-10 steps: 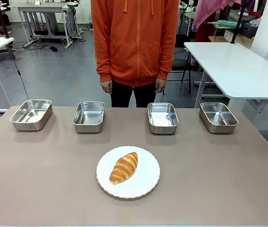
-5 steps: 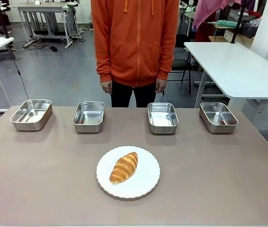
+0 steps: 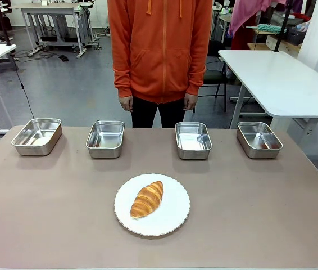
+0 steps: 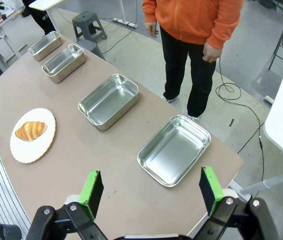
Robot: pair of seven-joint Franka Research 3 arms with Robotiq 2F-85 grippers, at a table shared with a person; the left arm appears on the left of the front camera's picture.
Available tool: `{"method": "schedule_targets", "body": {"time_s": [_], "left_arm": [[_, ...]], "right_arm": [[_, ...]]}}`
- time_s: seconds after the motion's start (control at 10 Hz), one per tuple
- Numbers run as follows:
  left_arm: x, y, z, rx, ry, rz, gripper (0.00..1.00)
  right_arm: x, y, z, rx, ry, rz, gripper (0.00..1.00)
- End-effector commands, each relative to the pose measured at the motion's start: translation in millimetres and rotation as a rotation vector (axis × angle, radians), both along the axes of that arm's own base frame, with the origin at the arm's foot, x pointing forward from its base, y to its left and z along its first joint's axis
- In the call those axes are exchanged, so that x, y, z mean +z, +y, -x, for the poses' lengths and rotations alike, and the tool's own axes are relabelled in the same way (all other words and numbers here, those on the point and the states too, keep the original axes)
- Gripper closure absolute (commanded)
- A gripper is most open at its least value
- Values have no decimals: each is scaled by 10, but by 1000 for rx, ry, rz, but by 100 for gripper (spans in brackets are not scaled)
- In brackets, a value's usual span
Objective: Place the bread in the container.
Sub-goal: Place the Butter Roll into the Airtight Container indicated by the human.
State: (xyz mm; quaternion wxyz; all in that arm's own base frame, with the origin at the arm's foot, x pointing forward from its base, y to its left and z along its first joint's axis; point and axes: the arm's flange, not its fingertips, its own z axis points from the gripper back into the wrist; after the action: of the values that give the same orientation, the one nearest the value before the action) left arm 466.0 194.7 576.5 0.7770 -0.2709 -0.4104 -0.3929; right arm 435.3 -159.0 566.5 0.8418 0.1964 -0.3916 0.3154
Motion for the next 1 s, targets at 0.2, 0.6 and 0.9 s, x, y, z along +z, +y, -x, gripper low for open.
{"method": "schedule_targets", "body": {"time_s": [0.2, 0.6, 0.9], "left_arm": [[7, -9, 1, -9, -9, -2, 0], [7, -9, 1, -9, -9, -2, 0], [7, -9, 1, -9, -9, -2, 0]], "right_arm": [[20, 4, -2, 9, -17, -15, 0], [20, 4, -2, 9, -17, -15, 0], [20, 4, -2, 9, -17, -15, 0]]}}
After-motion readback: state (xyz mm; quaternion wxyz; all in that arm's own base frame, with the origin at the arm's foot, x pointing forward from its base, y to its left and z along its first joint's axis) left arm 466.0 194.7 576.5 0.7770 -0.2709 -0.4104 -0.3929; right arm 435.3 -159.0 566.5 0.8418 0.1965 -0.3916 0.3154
